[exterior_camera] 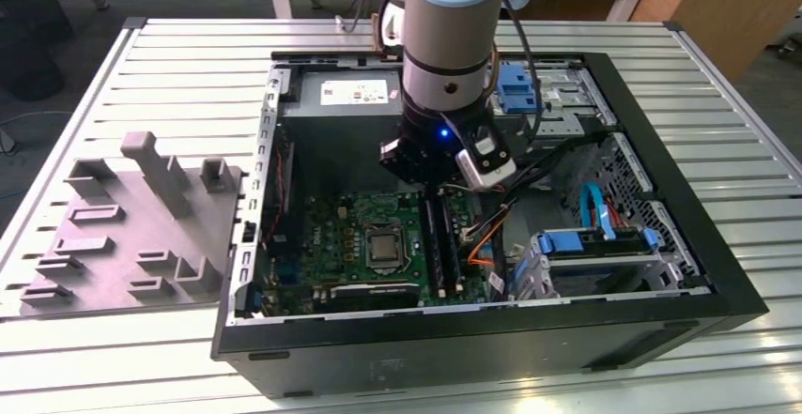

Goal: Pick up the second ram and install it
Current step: 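Press down the second ram until it locks into place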

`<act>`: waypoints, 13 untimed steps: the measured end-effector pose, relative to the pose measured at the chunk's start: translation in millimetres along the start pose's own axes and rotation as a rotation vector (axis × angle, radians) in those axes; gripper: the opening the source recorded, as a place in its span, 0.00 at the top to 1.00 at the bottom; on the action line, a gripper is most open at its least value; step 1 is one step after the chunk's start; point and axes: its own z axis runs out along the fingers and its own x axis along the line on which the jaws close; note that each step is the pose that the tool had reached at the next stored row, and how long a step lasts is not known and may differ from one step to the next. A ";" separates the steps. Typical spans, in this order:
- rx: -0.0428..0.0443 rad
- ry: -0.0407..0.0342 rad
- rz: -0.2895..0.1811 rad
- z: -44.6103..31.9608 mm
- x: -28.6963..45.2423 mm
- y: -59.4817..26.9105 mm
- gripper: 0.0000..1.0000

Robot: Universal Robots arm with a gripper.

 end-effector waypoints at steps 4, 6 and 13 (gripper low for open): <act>0.0007 0.0002 0.000 0.9 0.1 -0.1 0.89; 0.0005 0.0002 0.000 1.0 0.1 -0.1 0.89; -0.0008 -0.0004 0.000 -0.6 -0.1 0.1 0.89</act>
